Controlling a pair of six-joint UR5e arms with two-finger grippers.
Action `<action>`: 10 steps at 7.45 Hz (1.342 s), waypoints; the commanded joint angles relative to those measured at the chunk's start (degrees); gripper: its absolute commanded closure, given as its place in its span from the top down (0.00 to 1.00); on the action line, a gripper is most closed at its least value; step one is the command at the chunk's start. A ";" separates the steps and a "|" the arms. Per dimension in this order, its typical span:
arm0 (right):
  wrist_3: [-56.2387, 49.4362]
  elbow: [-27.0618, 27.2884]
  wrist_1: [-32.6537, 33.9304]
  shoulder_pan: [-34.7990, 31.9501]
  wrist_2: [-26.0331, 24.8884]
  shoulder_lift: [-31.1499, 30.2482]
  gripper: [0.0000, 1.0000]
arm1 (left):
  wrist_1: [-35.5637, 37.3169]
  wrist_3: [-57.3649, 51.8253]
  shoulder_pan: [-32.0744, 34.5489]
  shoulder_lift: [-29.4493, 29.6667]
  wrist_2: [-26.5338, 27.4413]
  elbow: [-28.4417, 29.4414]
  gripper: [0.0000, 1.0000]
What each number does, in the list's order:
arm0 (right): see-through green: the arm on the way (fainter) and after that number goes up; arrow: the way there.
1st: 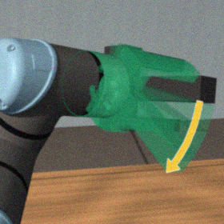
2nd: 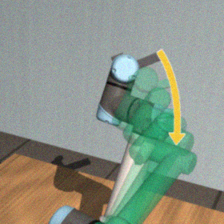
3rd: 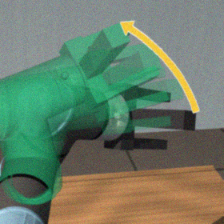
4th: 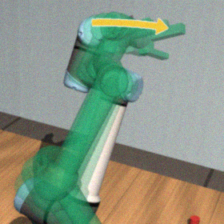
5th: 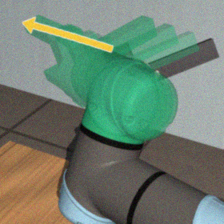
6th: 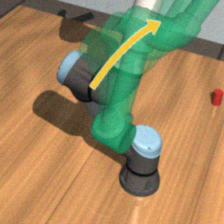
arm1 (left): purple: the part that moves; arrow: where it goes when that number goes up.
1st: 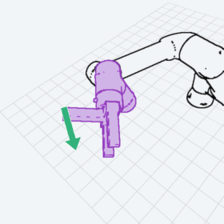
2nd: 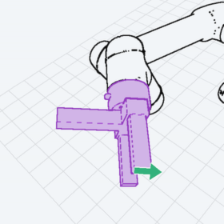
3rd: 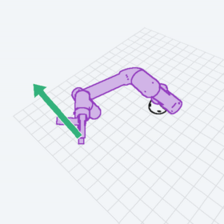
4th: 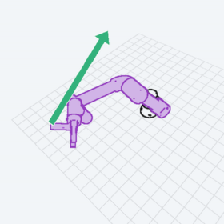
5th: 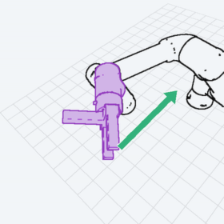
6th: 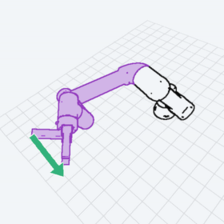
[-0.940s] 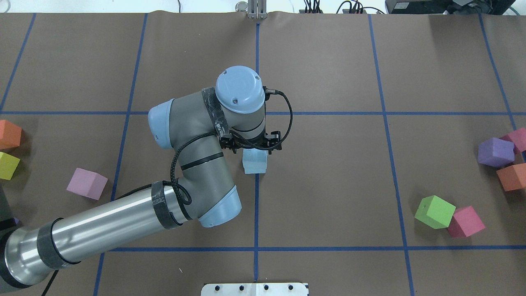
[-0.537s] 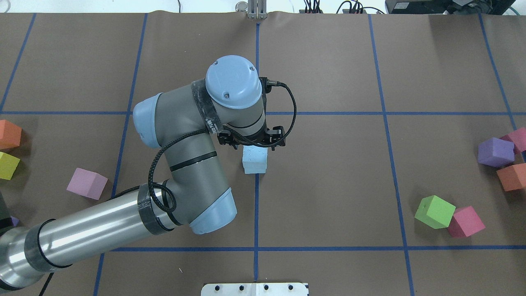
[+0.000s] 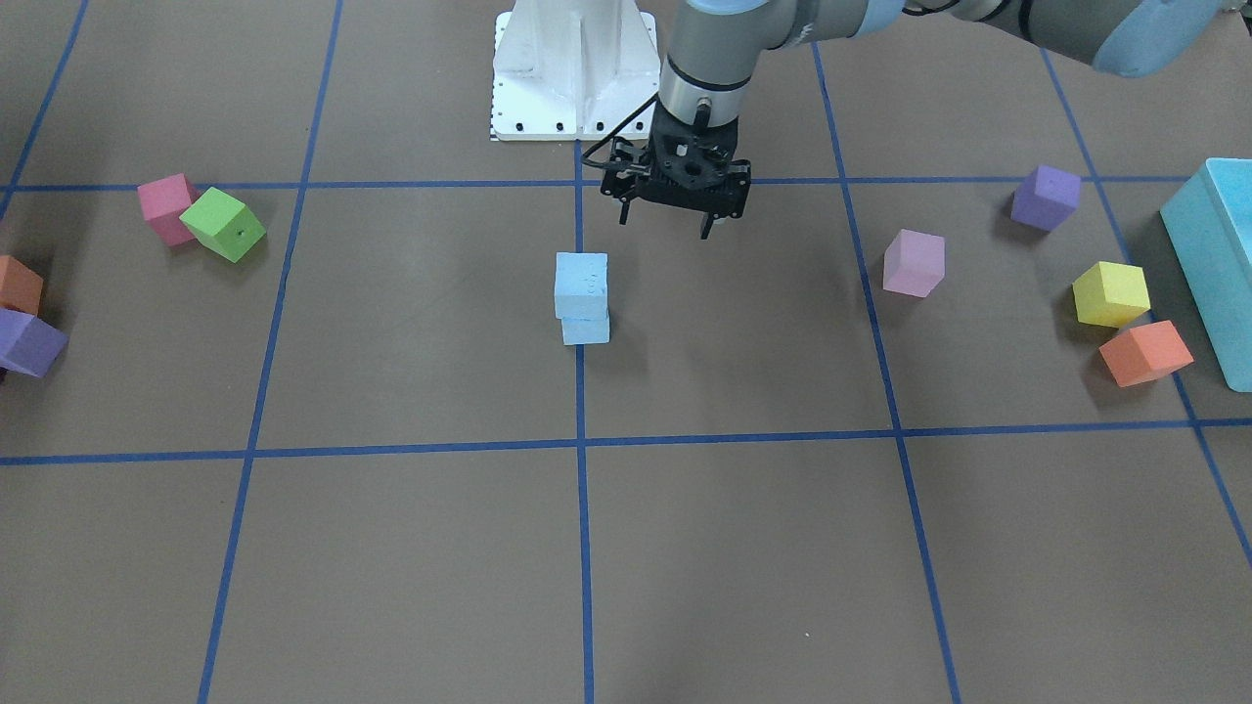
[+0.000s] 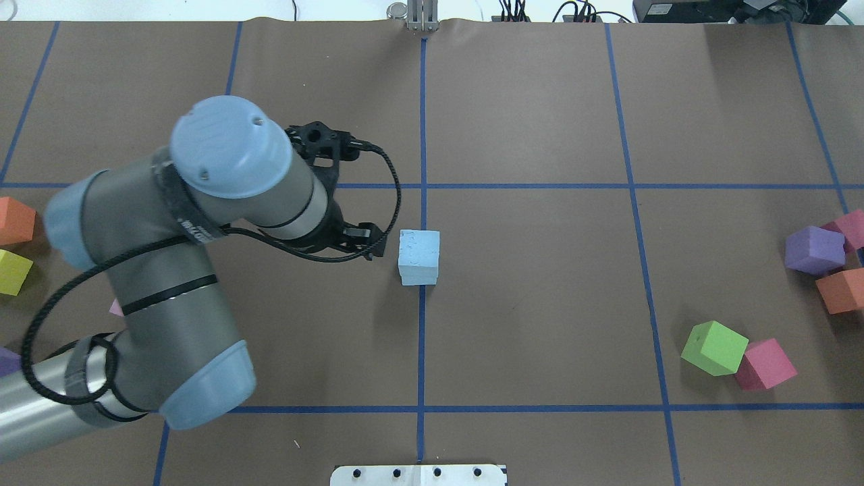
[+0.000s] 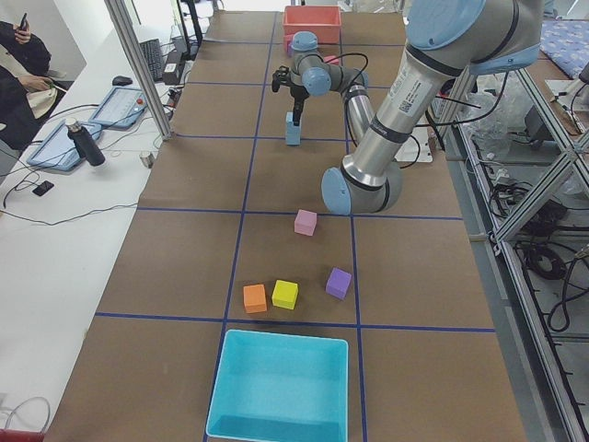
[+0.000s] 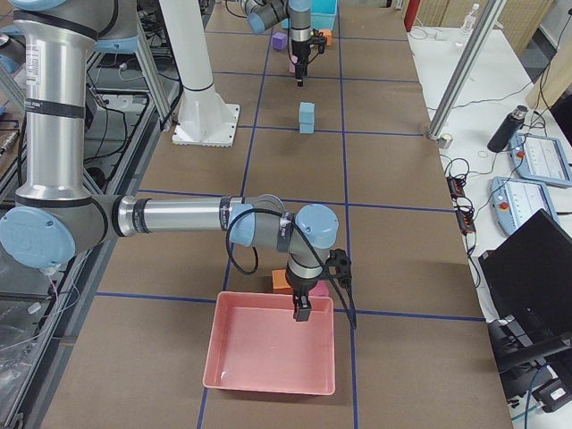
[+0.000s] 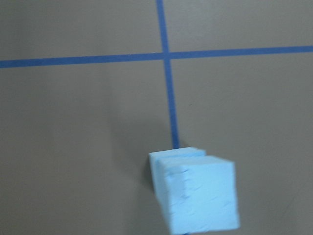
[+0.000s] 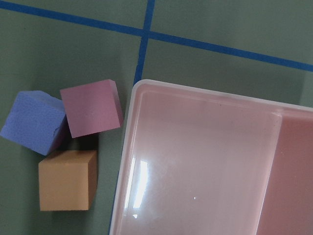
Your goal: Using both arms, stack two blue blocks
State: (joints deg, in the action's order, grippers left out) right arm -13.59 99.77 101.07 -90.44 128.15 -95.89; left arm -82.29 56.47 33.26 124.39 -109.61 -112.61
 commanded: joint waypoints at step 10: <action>3.57 -0.02 -0.18 0.00 0.43 -0.44 1.00 | -7.43 -70.62 55.92 -40.88 -26.09 14.52 0.98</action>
State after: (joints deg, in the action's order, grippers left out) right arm -10.03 99.68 100.90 -90.41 128.57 -96.32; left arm -86.94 -13.57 85.61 85.08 -135.67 -100.60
